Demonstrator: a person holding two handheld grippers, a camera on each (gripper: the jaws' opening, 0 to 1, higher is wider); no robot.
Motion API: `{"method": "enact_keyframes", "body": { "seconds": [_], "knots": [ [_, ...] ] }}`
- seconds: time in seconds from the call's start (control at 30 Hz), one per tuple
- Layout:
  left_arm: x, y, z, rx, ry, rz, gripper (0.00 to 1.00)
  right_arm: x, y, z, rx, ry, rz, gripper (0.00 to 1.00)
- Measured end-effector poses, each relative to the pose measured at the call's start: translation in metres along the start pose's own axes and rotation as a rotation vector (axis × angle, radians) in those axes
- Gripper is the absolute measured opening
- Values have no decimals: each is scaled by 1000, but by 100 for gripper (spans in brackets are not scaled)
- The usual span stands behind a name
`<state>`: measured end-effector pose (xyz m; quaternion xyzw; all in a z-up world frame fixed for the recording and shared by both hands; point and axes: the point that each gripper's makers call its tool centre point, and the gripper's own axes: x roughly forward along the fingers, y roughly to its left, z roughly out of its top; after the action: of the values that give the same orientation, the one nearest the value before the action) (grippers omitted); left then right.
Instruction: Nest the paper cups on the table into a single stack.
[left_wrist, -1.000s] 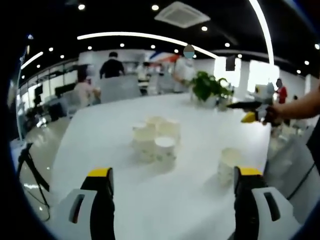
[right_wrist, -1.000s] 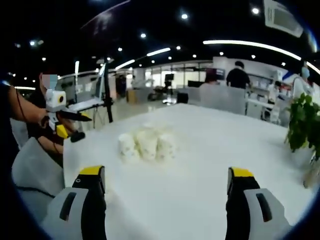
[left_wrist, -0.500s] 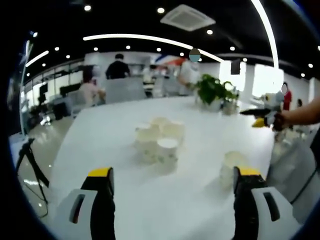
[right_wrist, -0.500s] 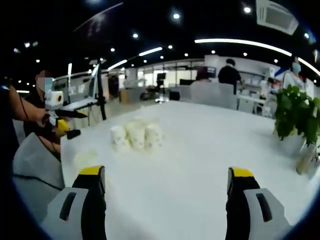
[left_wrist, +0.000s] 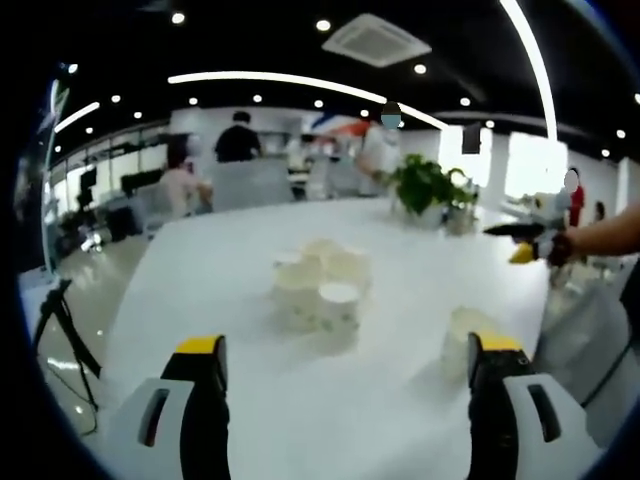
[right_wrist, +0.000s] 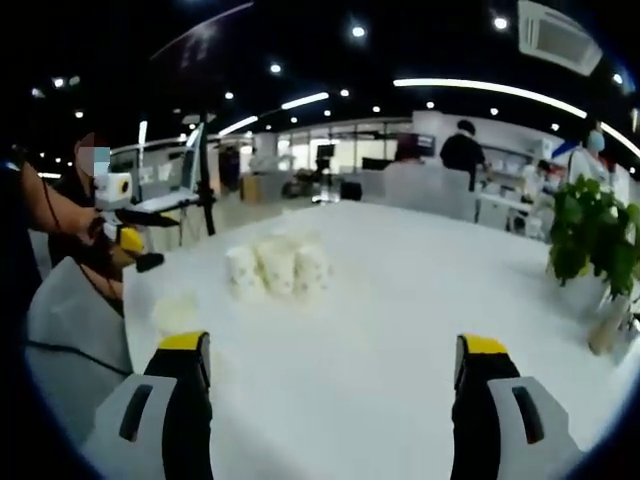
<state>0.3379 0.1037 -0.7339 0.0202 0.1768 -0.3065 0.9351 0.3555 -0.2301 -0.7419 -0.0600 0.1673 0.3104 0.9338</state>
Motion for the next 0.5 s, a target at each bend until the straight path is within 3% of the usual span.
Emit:
{"method": "enact_keyframes", "body": {
  "seconds": [0.5],
  "knots": [
    [18,1,7,44,1,-19,99,2,7,-2,15,-8,-1,100]
  ]
}}
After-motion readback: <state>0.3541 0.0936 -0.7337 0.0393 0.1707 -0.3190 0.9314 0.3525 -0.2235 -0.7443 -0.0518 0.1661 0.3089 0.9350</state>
